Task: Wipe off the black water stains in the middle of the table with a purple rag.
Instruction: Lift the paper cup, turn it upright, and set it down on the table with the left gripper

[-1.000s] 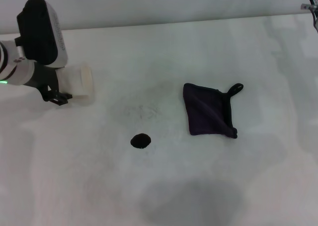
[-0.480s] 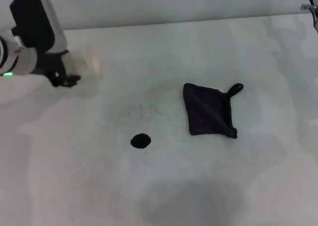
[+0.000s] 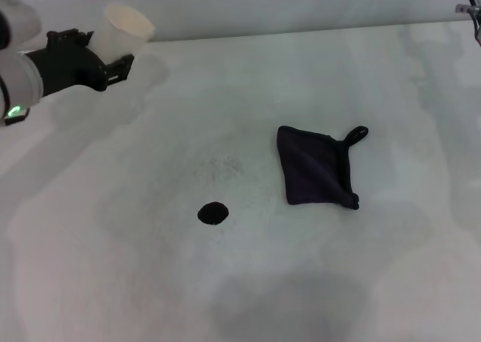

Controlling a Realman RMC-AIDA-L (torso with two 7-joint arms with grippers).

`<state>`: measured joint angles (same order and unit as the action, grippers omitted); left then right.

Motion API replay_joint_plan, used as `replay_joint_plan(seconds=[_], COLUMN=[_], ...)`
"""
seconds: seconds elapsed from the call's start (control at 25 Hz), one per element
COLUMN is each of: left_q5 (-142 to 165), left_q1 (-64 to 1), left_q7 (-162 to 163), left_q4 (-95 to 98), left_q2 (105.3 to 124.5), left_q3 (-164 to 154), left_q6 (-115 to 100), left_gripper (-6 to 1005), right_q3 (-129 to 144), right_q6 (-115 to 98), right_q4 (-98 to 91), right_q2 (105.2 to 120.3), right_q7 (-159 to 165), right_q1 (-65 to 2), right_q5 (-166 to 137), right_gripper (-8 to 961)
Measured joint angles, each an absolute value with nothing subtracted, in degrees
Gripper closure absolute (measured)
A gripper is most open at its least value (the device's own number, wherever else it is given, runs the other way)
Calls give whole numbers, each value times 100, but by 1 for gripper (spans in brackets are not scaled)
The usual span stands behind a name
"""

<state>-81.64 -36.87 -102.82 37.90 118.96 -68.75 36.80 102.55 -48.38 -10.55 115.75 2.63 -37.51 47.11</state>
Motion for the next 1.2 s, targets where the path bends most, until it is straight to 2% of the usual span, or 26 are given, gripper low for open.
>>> replay_joint_plan(seconds=[0.24,0.56,1.2], left_q5=[-11288,-14157,-14792], left_q1=[-3424,-3520,-3511], left_q7=[-12032,-13151,-13860], left_q4=[2793,1141,353], left_q2=[11917,11995,12060], left_q3=[-6873,-6882,-7498], left_q6=[3946,4355,4537], left_gripper=[341,340,338], right_q3=[10371,10381,10389], right_q6=[-4837,-4833,-4834], right_q4=[-1046,-1052,-1050], right_q2=[11571,11581,11580], right_q7=[257,255,254], right_q1=[-3732,-3735,-3779], right_q5=[4711,4711,4711], right_gripper=[112,113,113])
